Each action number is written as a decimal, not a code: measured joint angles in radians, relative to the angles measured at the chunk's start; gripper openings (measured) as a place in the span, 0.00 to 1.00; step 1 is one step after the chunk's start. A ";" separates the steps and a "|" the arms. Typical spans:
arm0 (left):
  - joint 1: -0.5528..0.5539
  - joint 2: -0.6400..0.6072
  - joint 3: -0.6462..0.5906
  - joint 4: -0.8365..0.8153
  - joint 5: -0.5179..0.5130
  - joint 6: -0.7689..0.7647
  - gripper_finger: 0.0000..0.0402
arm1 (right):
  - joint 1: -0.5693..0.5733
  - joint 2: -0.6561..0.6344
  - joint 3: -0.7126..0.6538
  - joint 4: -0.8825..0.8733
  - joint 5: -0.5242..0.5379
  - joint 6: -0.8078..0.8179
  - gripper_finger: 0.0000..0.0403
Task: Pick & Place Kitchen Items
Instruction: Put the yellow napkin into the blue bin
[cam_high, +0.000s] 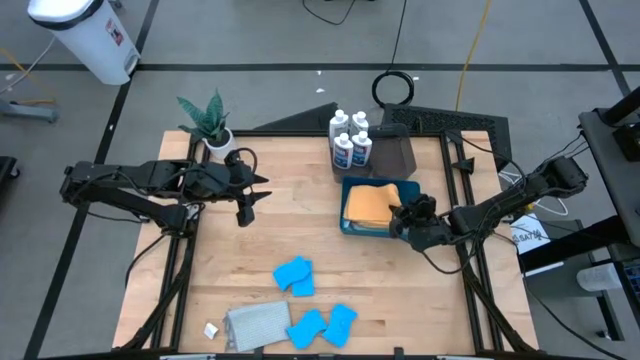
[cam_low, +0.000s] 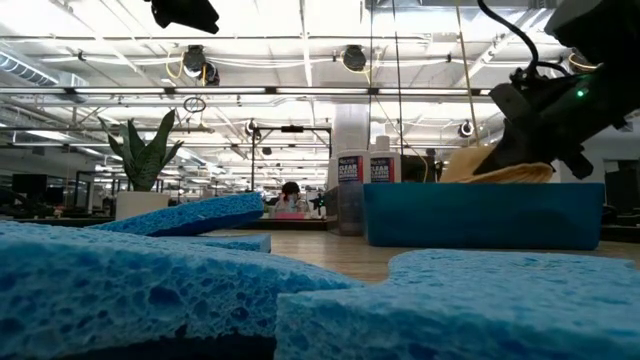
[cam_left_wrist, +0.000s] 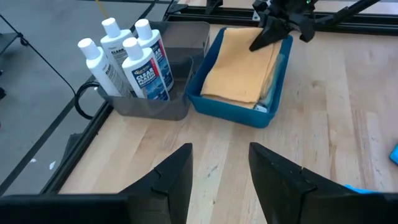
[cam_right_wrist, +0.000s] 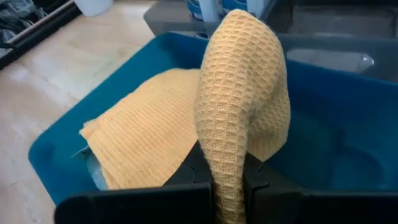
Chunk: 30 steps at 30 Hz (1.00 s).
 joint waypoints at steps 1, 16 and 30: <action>0.000 0.000 0.000 0.000 0.000 0.000 0.40 | 0.000 0.000 0.000 -0.009 -0.009 0.007 0.00; 0.000 0.000 0.000 0.000 0.000 0.000 0.40 | -0.043 0.000 0.000 -0.096 -0.176 0.031 0.01; 0.000 0.000 0.000 0.000 0.000 0.000 0.40 | -0.064 0.000 0.000 -0.082 -0.174 0.024 0.07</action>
